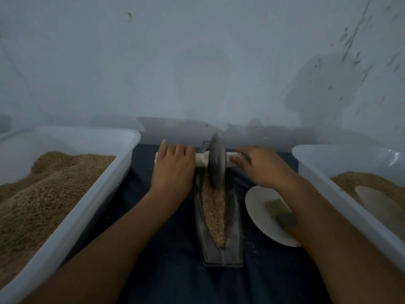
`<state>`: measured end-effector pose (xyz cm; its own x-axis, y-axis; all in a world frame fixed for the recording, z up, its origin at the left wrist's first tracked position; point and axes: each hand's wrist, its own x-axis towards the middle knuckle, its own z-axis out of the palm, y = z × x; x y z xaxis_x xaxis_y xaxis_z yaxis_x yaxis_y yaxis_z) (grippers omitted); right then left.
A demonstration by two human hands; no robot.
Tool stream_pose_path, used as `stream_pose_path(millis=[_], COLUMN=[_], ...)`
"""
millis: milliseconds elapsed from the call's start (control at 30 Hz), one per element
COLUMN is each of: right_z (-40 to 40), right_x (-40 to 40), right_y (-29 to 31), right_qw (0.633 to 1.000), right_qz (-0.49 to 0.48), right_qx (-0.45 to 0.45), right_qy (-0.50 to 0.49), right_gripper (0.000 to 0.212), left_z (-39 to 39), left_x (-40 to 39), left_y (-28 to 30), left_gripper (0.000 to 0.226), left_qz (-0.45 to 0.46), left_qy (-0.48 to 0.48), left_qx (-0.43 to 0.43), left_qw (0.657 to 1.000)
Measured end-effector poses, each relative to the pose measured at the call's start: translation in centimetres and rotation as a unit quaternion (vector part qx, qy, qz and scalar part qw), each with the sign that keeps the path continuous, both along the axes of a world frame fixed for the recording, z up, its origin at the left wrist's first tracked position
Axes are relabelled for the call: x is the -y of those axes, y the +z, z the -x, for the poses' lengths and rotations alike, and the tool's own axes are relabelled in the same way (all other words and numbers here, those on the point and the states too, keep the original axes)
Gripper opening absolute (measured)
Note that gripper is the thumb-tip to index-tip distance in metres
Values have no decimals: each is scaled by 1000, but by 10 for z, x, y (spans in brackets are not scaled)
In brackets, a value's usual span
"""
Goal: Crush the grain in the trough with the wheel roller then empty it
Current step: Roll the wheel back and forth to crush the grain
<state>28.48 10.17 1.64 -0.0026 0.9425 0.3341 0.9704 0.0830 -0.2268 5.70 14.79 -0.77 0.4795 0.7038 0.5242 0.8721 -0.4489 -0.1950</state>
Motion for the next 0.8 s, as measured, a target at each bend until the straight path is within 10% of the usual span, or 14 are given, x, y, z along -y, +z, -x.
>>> stream_pose_path(millis=[600,800], right_z=[28,37], right_x=[55,66], right_y=[69,78], right_qw=[962,948], right_qz=[238,274], right_qx=[132,162], right_qy=[5,15], right_gripper=[50,52], left_z=[5,12], left_x=[60,71], left_y=[51,66], left_gripper=[8,34], left_qz=[171,201], left_qy=[88,66], left_qx=[-125,-150], left_qw=[973,966])
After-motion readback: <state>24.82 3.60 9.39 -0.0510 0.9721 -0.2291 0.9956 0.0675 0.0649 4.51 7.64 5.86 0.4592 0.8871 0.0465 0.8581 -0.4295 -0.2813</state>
